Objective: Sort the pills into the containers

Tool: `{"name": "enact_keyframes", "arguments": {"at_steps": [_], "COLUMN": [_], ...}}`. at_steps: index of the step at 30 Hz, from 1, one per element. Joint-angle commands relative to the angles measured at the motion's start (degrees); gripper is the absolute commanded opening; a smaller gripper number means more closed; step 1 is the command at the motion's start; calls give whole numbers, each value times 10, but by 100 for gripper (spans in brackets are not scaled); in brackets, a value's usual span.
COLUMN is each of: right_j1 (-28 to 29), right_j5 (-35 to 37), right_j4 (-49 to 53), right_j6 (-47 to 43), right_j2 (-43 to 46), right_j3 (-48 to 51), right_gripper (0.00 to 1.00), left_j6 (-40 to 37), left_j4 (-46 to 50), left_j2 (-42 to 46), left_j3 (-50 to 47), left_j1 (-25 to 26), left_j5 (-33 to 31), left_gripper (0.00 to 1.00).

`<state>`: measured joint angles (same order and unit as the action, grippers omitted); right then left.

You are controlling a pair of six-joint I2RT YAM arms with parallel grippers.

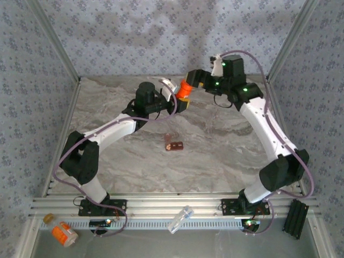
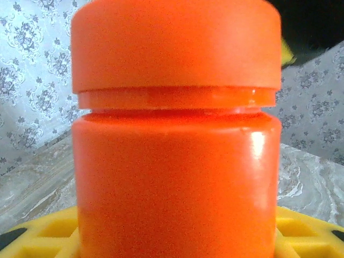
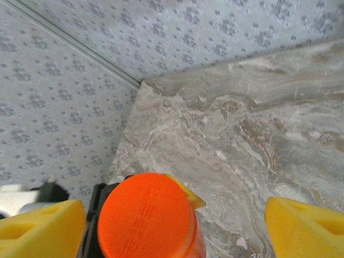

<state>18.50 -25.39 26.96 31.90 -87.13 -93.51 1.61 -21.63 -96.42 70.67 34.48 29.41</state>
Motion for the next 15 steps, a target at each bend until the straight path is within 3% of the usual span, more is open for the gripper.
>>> {"name": "enact_keyframes", "arguments": {"at_steps": [1, 6, 11, 15], "right_j1": [-21, -41, -34, -26], "right_j5": [-57, -131, -149, -147], "right_j4": [-33, -4, 101, 168], "right_j6": [-28, -128, -260, -308], "right_j2": [49, 48, 10, -24], "right_j3": [11, -17, -89, -141], "right_gripper": [90, 89, 88, 89], "left_j6": [11, 34, 55, 58], "left_j4": [-38, -29, -1, 19], "left_j2": [27, 23, 15, 12], "left_j3": [9, 24, 48, 59], "left_j1": [-11, -29, -41, -41], "left_j5": [38, 119, 204, 241], "left_gripper": [0, 0, 0, 0]}}
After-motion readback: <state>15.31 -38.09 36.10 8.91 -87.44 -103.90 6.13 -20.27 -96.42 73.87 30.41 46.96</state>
